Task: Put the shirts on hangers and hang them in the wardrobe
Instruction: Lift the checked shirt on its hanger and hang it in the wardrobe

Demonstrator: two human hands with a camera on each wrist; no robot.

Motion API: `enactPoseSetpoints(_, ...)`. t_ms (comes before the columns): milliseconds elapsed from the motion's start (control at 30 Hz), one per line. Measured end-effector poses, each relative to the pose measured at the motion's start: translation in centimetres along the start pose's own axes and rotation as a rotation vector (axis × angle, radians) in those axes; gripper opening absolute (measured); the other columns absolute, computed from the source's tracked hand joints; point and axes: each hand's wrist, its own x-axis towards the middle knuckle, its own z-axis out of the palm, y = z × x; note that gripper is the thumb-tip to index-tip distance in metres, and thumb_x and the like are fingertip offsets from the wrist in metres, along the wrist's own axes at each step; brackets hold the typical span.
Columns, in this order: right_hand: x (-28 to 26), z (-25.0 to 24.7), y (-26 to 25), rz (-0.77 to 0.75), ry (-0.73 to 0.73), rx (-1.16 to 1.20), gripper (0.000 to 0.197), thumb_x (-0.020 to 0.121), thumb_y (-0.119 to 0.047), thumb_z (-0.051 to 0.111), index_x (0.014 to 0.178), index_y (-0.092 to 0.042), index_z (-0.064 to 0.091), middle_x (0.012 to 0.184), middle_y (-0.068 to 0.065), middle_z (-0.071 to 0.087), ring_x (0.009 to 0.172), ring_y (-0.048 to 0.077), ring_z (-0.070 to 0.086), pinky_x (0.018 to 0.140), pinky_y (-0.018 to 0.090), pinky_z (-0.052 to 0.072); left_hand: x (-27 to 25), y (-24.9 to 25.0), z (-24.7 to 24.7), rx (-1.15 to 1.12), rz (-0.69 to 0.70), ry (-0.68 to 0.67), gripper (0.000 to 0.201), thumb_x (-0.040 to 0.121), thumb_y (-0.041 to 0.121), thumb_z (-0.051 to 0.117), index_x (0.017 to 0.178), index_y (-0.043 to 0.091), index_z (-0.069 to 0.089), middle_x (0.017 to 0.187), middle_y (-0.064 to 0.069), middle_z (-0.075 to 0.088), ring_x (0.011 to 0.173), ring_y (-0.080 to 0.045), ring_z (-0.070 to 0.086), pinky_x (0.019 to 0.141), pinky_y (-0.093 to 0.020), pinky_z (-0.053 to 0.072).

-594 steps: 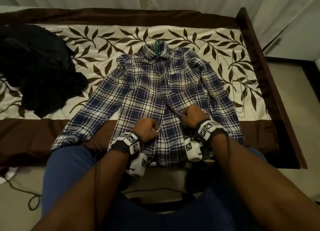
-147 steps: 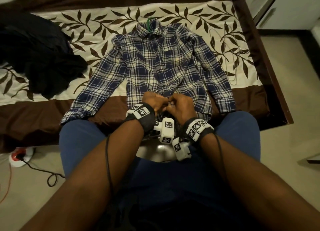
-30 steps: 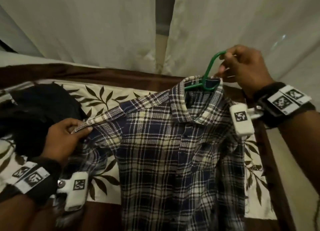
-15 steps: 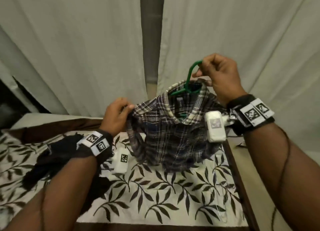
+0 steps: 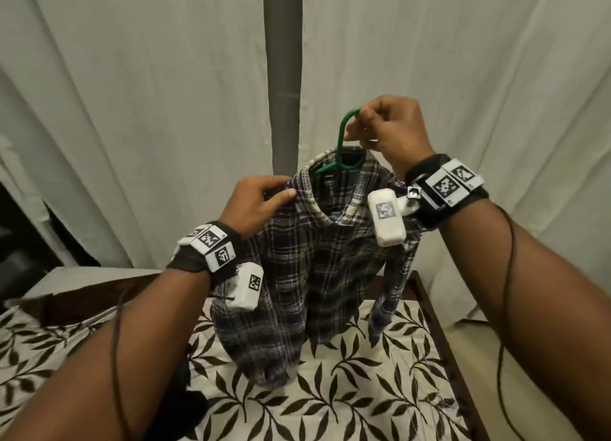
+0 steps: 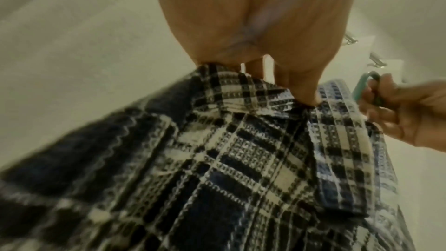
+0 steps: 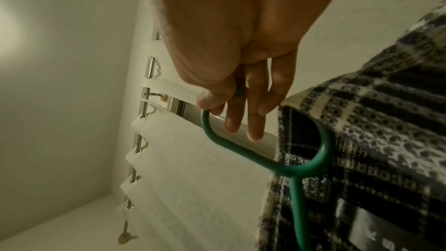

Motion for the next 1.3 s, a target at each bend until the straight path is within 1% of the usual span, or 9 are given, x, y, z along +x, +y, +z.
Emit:
enactPoseSetpoints(167,0.9,-0.7,-0.3,-0.024,0.013,-0.012,0.02,0.099,-0.007,0.055,0.081,-0.01,0.062,0.077,0.014,0.072,0.071,0.026,0.074,0.056,0.025,0.051,2.9,2.0,0.3,0.071,0.034,-0.013,0.033,0.089,0.042,0.065,0.109,0.018,0.078,0.098,0.003,0.077,0.087,-0.009,0.072,0.077,-0.044,0.058)
enactPoseSetpoints(367,2.4,-1.3,-2.3,-0.052,-0.014,-0.169,0.016,0.1,-0.013,0.055,0.087,-0.007,0.061,0.08,0.013,0.074,0.073,0.026,0.075,0.059,0.03,0.051,5.6,5.1,0.7,0.08,0.118,0.018,0.028,0.091,0.039,0.064,0.105,0.017,0.076,0.095,0.001,0.076,0.083,-0.013,0.069,0.078,-0.042,0.057)
enactPoseSetpoints(533,2.9,-3.6,-3.5,0.009,0.085,-0.019,0.017,0.098,-0.007,0.054,0.083,-0.006,0.06,0.072,0.011,0.069,0.065,0.03,0.073,0.049,0.024,0.044,3.7,1.9,-0.2,0.222,0.009,0.015,0.058,0.077,0.063,0.069,0.121,0.025,0.069,0.111,0.003,0.073,0.095,-0.014,0.067,0.083,-0.034,0.055)
enactPoseSetpoints(600,3.1,-4.3,-3.8,-0.006,0.13,0.017,0.018,0.099,-0.008,0.055,0.081,-0.008,0.06,0.072,0.009,0.068,0.064,0.027,0.072,0.049,0.023,0.046,2.6,0.6,-0.6,0.124,-0.02,0.044,0.042,0.08,0.051,0.077,0.111,0.024,0.07,0.101,0.005,0.074,0.089,-0.011,0.067,0.077,-0.031,0.052)
enactPoseSetpoints(733,3.1,-3.8,-3.7,0.002,-0.009,-0.146,0.021,0.1,-0.01,0.055,0.08,-0.009,0.06,0.076,0.014,0.071,0.069,0.029,0.074,0.053,0.023,0.048,2.2,0.1,-0.3,0.008,-0.052,-0.102,0.015,0.079,0.019,0.082,0.089,0.022,0.072,0.083,0.007,0.071,0.075,-0.005,0.063,0.071,-0.027,0.045)
enactPoseSetpoints(933,3.6,-4.9,-5.8,-0.034,0.05,-0.091,0.018,0.098,-0.01,0.056,0.081,-0.009,0.062,0.073,0.008,0.069,0.07,0.027,0.075,0.057,0.026,0.05,1.6,0.2,-0.8,-0.266,-0.139,-0.05,0.031,0.078,0.012,0.082,0.107,0.015,0.072,0.099,0.001,0.076,0.092,-0.011,0.071,0.081,-0.024,0.056)
enactPoseSetpoints(1067,4.3,-6.1,-7.2,-0.05,0.043,-0.072,0.017,0.099,-0.011,0.056,0.084,-0.008,0.063,0.07,0.004,0.069,0.071,0.026,0.075,0.059,0.027,0.051,1.0,-0.2,-1.3,-0.358,-0.19,-0.029,0.02,0.086,0.003,0.072,0.105,0.007,0.074,0.09,0.002,0.077,0.084,-0.008,0.07,0.071,-0.016,0.054)
enactPoseSetpoints(1200,4.7,-6.8,-7.8,-0.059,0.066,-0.041,0.017,0.099,-0.012,0.057,0.084,-0.007,0.063,0.068,0.002,0.07,0.07,0.024,0.074,0.059,0.026,0.051,1.5,-1.8,-2.5,-0.233,-0.184,-0.051,0.024,0.084,-0.003,0.072,0.107,0.005,0.072,0.098,-0.007,0.077,0.089,-0.015,0.071,0.081,-0.026,0.057)
enactPoseSetpoints(1300,5.3,-7.5,-8.3,-0.053,0.102,-0.011,0.019,0.099,-0.014,0.058,0.081,-0.01,0.061,0.067,0.0,0.069,0.07,0.023,0.074,0.058,0.025,0.05,0.3,-3.9,-3.1,0.037,-0.17,-0.074,0.013,0.088,0.006,0.067,0.088,0.017,0.073,0.08,0.001,0.074,0.073,-0.012,0.067,0.069,-0.032,0.053)
